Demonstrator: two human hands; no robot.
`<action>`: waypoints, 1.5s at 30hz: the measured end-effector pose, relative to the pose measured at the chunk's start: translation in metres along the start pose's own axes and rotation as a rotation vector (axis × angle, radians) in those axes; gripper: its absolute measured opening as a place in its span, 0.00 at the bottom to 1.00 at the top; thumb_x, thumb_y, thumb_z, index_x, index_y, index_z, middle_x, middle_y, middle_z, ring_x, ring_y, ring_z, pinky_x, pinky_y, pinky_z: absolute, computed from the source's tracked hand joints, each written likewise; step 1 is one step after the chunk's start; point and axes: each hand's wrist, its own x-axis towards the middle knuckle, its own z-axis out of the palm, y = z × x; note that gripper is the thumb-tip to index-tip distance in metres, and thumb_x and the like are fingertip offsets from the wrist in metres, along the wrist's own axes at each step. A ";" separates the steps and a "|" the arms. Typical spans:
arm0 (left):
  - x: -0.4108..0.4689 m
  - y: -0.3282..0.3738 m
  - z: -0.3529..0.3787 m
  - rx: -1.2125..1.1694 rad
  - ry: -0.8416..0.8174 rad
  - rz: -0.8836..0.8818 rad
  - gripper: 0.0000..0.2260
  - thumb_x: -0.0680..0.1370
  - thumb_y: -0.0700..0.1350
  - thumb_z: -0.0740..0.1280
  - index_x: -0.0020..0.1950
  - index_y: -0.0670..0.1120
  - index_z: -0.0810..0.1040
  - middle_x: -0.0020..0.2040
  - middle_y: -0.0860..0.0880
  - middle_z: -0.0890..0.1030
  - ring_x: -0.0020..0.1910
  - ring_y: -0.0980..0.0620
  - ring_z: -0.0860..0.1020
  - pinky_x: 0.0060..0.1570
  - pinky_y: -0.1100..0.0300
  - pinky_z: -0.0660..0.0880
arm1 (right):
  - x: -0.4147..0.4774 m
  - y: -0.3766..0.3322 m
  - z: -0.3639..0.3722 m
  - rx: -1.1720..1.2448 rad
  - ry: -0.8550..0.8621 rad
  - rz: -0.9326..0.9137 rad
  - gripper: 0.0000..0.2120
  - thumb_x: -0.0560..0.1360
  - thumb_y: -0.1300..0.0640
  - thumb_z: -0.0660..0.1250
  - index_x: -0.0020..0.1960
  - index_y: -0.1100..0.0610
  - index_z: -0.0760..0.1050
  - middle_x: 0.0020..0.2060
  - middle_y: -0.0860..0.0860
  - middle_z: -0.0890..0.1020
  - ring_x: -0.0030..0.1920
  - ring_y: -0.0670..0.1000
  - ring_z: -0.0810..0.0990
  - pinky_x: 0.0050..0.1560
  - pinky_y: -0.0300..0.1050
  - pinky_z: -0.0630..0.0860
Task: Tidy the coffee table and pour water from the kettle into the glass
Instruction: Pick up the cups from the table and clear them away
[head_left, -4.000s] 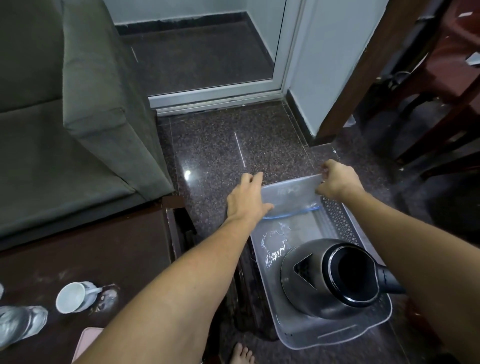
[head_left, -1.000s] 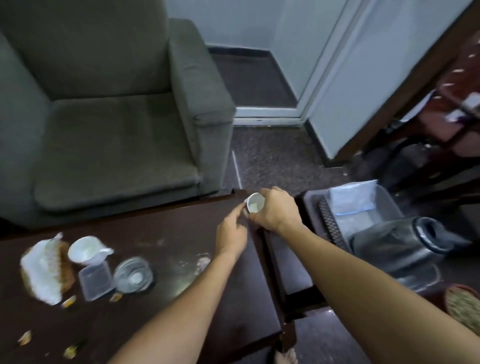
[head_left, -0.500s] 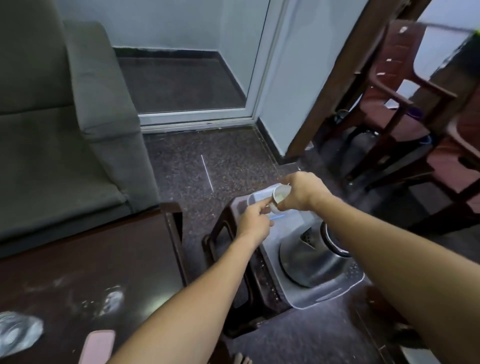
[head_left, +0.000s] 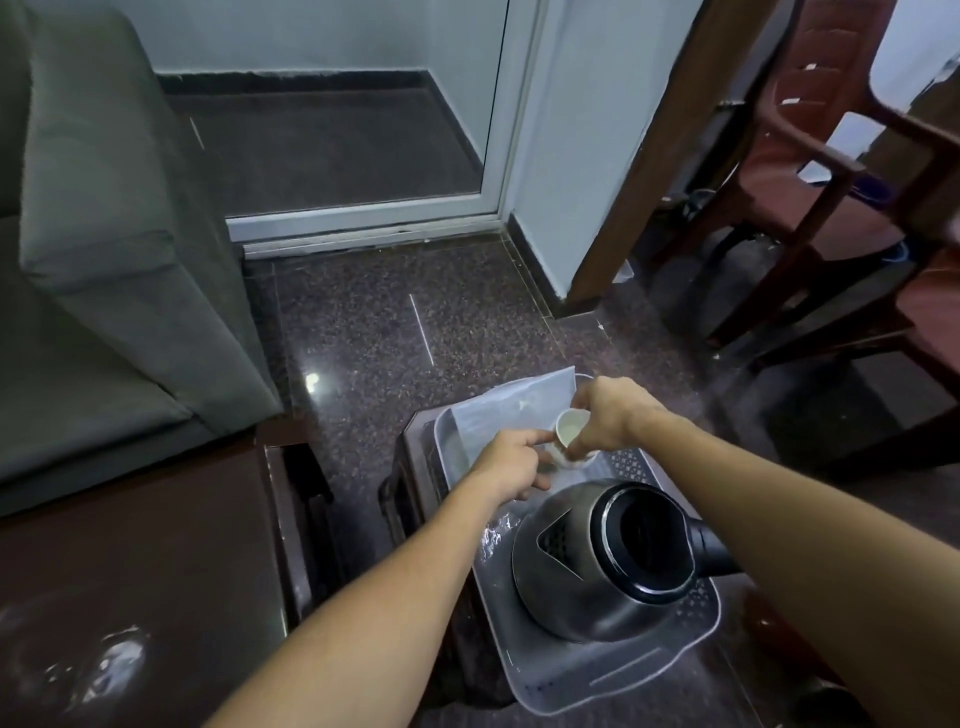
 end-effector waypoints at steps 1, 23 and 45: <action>0.005 -0.001 0.001 0.003 -0.001 -0.018 0.27 0.80 0.34 0.50 0.73 0.51 0.75 0.57 0.49 0.85 0.40 0.51 0.81 0.32 0.62 0.67 | 0.005 0.002 0.003 0.004 -0.008 -0.001 0.28 0.63 0.47 0.83 0.61 0.50 0.82 0.53 0.52 0.85 0.49 0.54 0.82 0.44 0.41 0.73; 0.032 -0.002 0.005 0.003 0.083 -0.015 0.30 0.79 0.33 0.50 0.76 0.53 0.72 0.62 0.51 0.81 0.41 0.50 0.79 0.30 0.64 0.69 | 0.035 0.004 0.025 0.096 0.123 -0.041 0.28 0.65 0.46 0.81 0.61 0.55 0.82 0.56 0.55 0.85 0.58 0.59 0.83 0.55 0.48 0.80; 0.016 -0.011 -0.004 -0.071 0.053 -0.012 0.26 0.79 0.33 0.50 0.73 0.49 0.73 0.68 0.48 0.79 0.44 0.49 0.81 0.35 0.60 0.73 | 0.018 -0.008 0.001 -0.083 0.074 -0.016 0.38 0.63 0.46 0.84 0.70 0.52 0.76 0.61 0.55 0.83 0.60 0.58 0.82 0.60 0.51 0.80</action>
